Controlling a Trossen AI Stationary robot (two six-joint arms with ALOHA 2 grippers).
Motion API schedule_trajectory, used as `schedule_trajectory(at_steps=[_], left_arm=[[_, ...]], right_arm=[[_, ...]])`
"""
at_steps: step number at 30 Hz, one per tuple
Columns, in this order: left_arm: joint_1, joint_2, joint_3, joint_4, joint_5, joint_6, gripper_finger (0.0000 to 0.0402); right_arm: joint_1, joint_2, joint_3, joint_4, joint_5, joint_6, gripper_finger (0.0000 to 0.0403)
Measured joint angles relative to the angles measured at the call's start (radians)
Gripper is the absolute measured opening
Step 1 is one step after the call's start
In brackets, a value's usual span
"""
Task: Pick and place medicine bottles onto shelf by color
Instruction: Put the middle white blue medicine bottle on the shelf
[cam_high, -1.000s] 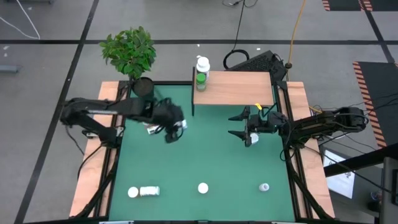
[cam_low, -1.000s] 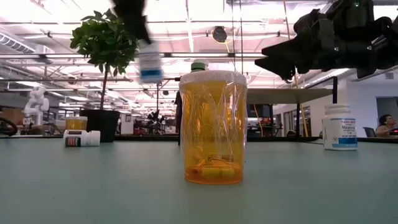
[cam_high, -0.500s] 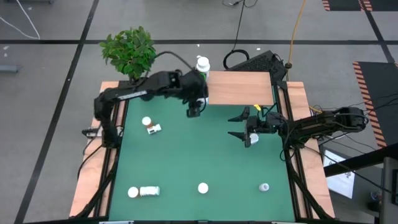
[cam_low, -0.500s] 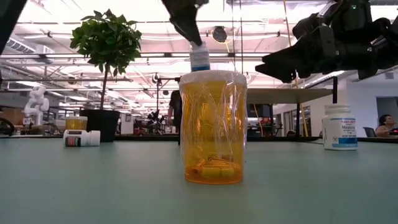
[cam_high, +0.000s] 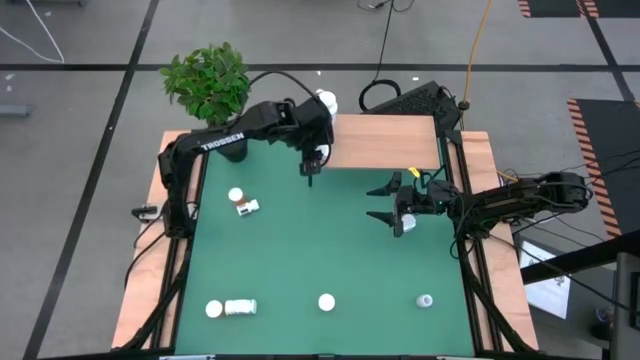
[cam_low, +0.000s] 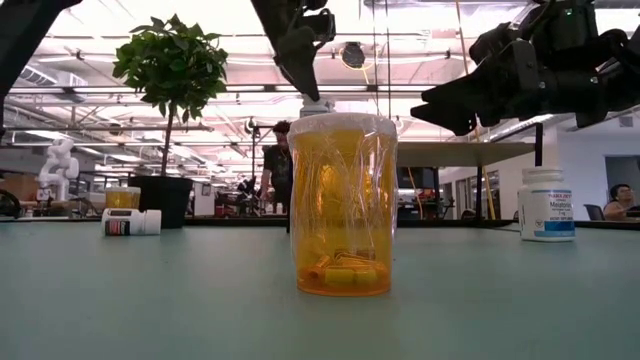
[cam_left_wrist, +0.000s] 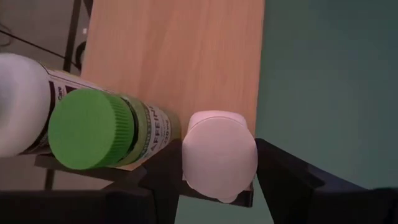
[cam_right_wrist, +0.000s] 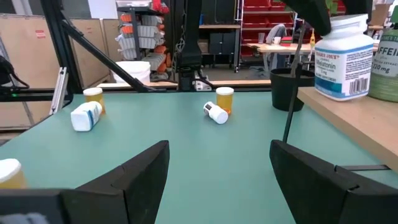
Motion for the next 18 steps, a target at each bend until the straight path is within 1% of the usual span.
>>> schedule_trajectory(at_steps=[5, 8, 13, 15, 18], left_arm=[[0.018, 0.000, 0.000, 0.018, 0.055, -0.017, 0.0189], [0.018, 0.000, 0.000, 0.043, 0.057, -0.020, 0.0189], [0.017, 0.000, 0.000, 0.038, 0.058, -0.008, 0.0189], [0.018, 0.000, 0.000, 0.037, 0.058, 0.002, 0.0194], [0.019, 0.000, 0.000, 0.038, 0.058, 0.005, 0.0212]], right_arm=[[0.000, 0.000, 0.000, 0.008, 0.000, 0.002, 0.0274], [0.000, 0.000, 0.000, 0.009, 0.000, 0.007, 0.0274], [0.000, 0.000, 0.000, 0.012, -0.001, 0.009, 0.0274], [0.000, 0.000, 0.000, 0.012, 0.000, 0.009, 0.0274], [0.000, 0.000, 0.000, 0.012, -0.001, 0.009, 0.0274]])
